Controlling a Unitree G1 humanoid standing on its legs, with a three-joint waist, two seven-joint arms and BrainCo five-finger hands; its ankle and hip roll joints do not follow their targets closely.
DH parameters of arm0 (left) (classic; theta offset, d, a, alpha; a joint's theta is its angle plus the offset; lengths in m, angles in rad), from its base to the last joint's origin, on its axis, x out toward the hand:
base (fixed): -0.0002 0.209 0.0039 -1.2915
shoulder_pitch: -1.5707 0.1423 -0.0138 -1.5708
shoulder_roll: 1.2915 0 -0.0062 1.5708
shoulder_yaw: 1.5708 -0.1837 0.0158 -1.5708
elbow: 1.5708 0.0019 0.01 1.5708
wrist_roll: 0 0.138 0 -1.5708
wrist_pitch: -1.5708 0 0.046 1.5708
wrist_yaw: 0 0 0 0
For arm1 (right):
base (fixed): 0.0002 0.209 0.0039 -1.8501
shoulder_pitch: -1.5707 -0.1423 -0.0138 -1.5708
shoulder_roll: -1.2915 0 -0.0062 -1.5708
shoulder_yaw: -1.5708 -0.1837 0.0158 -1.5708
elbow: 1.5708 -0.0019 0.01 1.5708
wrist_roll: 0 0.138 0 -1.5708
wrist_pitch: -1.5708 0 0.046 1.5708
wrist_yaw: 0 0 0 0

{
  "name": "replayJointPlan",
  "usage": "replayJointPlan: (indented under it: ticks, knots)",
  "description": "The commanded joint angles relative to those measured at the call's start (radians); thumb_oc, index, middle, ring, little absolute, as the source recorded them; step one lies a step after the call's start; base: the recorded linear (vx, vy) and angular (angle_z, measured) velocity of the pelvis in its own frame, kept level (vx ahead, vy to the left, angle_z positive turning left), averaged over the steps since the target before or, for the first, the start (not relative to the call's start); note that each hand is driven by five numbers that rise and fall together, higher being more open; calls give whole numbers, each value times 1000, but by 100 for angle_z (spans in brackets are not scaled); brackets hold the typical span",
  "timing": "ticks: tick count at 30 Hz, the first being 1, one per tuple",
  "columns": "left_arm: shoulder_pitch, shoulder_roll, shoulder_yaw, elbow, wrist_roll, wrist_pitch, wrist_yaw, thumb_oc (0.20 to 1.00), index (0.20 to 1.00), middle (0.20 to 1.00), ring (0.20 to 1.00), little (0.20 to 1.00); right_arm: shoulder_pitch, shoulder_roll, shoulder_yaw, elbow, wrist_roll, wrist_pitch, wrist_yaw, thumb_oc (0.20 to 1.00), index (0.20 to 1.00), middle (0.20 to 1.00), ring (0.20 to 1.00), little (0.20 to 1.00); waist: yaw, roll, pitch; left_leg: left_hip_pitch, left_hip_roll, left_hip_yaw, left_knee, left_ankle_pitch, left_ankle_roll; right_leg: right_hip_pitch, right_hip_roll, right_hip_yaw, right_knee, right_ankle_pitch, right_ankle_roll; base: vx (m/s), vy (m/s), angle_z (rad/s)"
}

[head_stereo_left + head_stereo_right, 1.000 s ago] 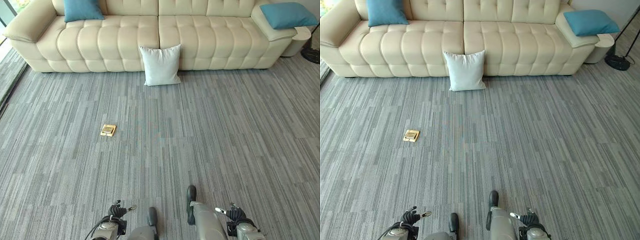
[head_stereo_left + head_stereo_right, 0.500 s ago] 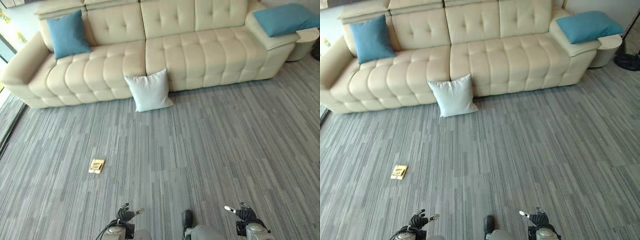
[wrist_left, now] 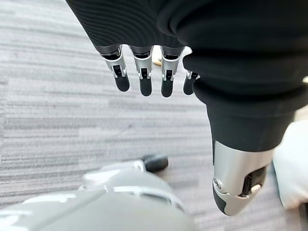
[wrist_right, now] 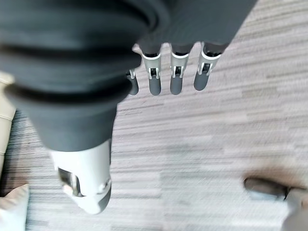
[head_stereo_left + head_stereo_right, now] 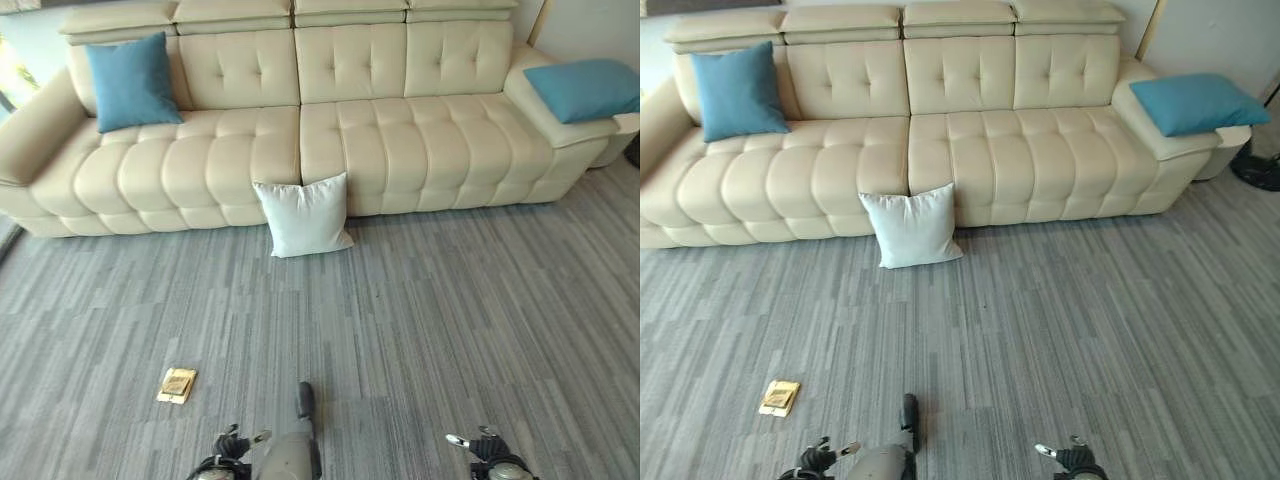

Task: Pick up all the scattered cushions and arrange them neatly on the sofa.

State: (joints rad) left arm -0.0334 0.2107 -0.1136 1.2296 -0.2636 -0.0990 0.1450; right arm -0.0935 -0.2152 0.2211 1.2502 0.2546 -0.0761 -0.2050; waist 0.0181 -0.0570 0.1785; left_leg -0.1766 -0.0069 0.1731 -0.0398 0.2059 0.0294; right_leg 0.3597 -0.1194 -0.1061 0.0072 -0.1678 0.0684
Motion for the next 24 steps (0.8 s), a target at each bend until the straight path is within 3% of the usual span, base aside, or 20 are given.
replayJointPlan:
  ticks: [1,3,5,6,7,10,14,18,24]
  knots:
    - [-22,7,-32,-18,2,-12,-1,1000,1000,1000,1000,1000,-11,-33,-13,-49,-24,3,9,1000,1000,1000,1000,1000,34,33,-2,-14,105,-30,16,-50,-99,-98,-1,73,12,-27,38,451,284,7]
    - [-29,15,-33,-20,14,-6,-4,1000,1000,1000,1000,1000,-7,-21,-10,-50,-28,10,16,1000,1000,1000,1000,1000,35,11,-17,-1,62,-21,44,-104,-63,-140,-28,91,112,23,71,460,383,9]
    - [-55,32,-48,-45,26,-5,-4,1000,1000,1000,1000,1000,-10,-11,-13,-62,-24,9,21,1000,1000,1000,1000,1000,15,12,8,67,7,-32,37,-177,6,-294,-47,108,467,250,108,395,483,23]
    - [-62,36,-52,-50,27,-5,-3,1000,1000,1000,1000,1000,-7,-6,-17,-67,-19,5,16,1000,1000,1000,1000,1000,3,30,27,119,3,-41,17,-197,22,-360,-41,98,583,276,94,696,354,39]
    - [-74,31,-45,-38,-11,-12,6,1000,1000,1000,1000,1000,-2,0,-14,-64,-5,4,8,1000,1000,1000,1000,1000,-38,57,84,266,5,-89,-37,-247,12,-547,-6,-26,418,127,37,699,187,45]
    - [-86,31,-40,-34,-11,-18,8,1000,1000,1000,1000,1000,-4,-3,-19,-57,-2,9,5,1000,1000,1000,1000,1000,-64,43,98,326,-14,-117,-47,-283,-4,-576,14,-51,156,185,63,410,-31,43]
    - [-95,27,-34,-15,3,-23,3,1000,1000,1000,1000,1000,13,-5,-37,-50,-4,11,2,1000,1000,1000,1000,1000,-98,32,90,388,-21,-143,-47,-332,-24,-578,24,-75,-13,238,84,327,-85,72]
    - [-78,2,-40,-4,15,-22,-1,1000,1000,1000,1000,1000,30,-18,-50,-29,4,5,6,1000,1000,1000,1000,1000,-116,41,51,428,4,-162,-47,-358,-43,-537,37,-72,6,252,47,416,-177,69]
    - [-81,-12,-70,-34,14,-17,-6,1000,1000,1000,1000,1000,17,-39,-46,-47,25,-11,6,1000,1000,1000,1000,1000,-125,68,29,423,49,-164,-19,-358,-72,-517,71,-81,34,196,10,154,-102,6]
